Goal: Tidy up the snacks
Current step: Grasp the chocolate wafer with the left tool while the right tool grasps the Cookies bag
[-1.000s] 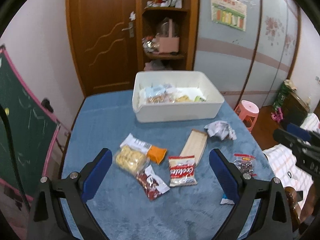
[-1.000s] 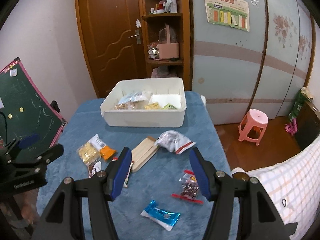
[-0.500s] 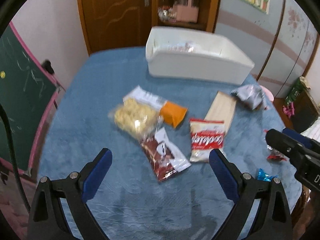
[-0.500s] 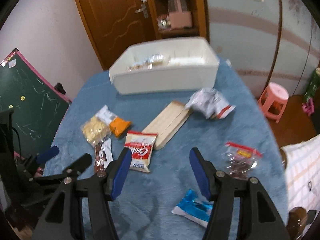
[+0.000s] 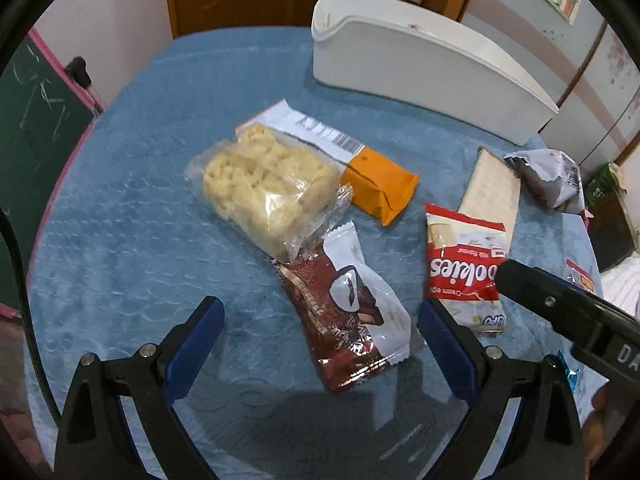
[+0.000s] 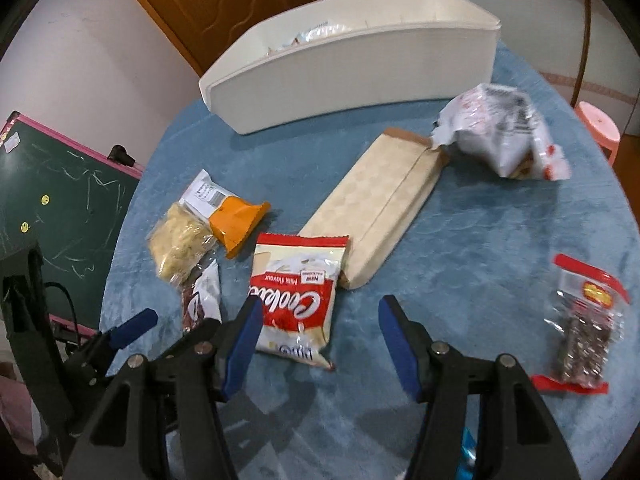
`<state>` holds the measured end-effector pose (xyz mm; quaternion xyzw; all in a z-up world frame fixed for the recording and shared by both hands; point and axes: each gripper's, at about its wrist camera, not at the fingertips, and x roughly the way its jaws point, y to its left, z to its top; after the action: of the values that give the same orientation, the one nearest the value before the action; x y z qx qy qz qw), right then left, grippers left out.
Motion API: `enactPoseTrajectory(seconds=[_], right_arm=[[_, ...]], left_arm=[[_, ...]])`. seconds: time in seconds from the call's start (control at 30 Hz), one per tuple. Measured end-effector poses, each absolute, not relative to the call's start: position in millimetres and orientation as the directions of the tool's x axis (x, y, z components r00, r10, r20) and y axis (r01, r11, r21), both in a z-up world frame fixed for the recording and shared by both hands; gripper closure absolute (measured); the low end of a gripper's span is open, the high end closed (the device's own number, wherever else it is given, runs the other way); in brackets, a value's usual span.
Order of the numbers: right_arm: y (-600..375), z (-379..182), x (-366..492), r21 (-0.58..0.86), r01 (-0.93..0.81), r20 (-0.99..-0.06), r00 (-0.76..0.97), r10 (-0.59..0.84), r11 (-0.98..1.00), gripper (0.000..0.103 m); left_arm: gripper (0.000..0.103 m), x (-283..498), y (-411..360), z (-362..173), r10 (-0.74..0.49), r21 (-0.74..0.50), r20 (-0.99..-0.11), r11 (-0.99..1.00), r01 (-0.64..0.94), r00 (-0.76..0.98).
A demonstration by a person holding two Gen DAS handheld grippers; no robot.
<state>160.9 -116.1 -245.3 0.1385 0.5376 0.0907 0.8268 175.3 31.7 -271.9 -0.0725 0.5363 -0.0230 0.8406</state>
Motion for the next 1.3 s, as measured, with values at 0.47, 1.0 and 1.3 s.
enactPoseTrajectory(seconds=[0.47,1.0,1.3], right_arm=[[-108,-263,175,0.394,-0.074,-0.850,0.349,0.394,0.916,0.070],[-103,-265,174,0.445,-0.108,-0.818,0.356,0.452,0.889,0.082],[-96,-242,157,0.425,-0.162,-0.798,0.397,0.453,0.890,0.084]], left_arm=[[0.006,189,30,-286,-0.073,-0.103,-0.910,0.993,-0.051,0.408],[0.052,177,21,-278,-0.028,-0.045,-0.899,0.999,-0.029,0.438],[0.059,164,27,-263,-0.061,-0.089,-0.888,0.995,-0.040,0.457]])
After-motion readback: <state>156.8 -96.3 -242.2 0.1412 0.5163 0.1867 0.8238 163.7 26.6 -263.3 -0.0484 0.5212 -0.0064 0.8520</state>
